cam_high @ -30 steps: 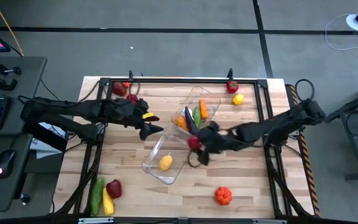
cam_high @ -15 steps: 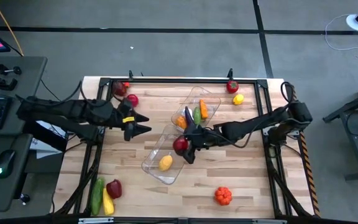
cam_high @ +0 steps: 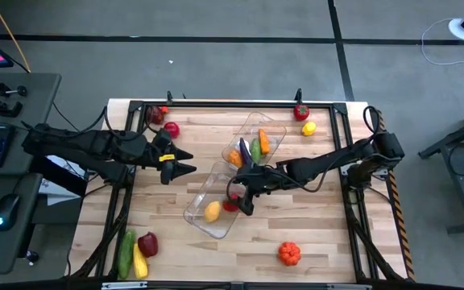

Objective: Sort produce into baskets
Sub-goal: Put the bottom right red tomato into the bottom transparent bin, then put the bottom red apple into the top transparent bin

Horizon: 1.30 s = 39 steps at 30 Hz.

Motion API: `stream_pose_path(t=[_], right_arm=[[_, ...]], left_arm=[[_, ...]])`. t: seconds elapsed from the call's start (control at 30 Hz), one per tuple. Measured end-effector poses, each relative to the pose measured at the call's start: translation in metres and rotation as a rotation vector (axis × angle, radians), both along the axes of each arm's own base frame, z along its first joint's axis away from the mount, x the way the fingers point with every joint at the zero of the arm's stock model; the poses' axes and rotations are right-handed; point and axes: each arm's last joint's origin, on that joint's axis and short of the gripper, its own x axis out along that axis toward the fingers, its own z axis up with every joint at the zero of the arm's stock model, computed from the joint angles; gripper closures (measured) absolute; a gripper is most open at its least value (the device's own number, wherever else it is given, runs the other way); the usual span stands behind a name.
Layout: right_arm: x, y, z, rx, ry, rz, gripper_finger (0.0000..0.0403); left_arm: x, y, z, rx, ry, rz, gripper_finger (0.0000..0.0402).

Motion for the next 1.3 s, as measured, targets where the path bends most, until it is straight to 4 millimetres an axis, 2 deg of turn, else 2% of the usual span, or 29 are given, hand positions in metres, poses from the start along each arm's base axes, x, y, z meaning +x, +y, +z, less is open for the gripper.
stream_pose_path(t=[0.17, 0.27, 0.37, 0.5, 0.6, 0.73, 0.87, 1.03, 1.3], right_arm=[[0.008, -0.010, 0.025, -0.040, -0.031, 0.072, 0.0029], [0.010, -0.020, 0.047, -0.100, 0.005, 0.127, 0.0030], [0.005, -0.031, 0.064, -0.170, 0.095, 0.149, 0.0030], [-0.006, -0.042, 0.077, -0.264, 0.238, 0.154, 0.0031], [-0.016, -0.048, 0.076, -0.325, 0.357, 0.167, 0.0031], [-0.025, -0.053, 0.064, -0.348, 0.472, 0.186, 0.0031], [-0.032, -0.057, 0.045, -0.343, 0.532, 0.187, 0.0031], [-0.038, -0.060, 0.031, -0.322, 0.514, 0.164, 0.0031], [-0.044, -0.060, 0.032, -0.278, 0.474, 0.131, 0.0030]], left_arm=[[0.002, 0.000, -0.001, -0.045, 0.004, 0.027, 0.0080], [0.011, -0.010, -0.012, -0.144, 0.081, -0.025, 0.0080], [0.015, -0.029, -0.035, -0.292, 0.309, -0.088, 0.0080], [0.005, -0.069, -0.067, -0.415, 0.648, -0.034, 0.0080], [-0.011, -0.103, -0.085, -0.476, 0.828, 0.052, 0.0080], [-0.031, -0.148, -0.103, -0.598, 0.944, 0.190, 0.0080], [-0.048, -0.175, -0.120, -0.692, 1.016, 0.372, 0.0080], [-0.048, -0.183, -0.138, -0.661, 1.091, 0.482, 0.0080], [-0.038, -0.185, -0.159, -0.604, 1.151, 0.572, 0.0080]])
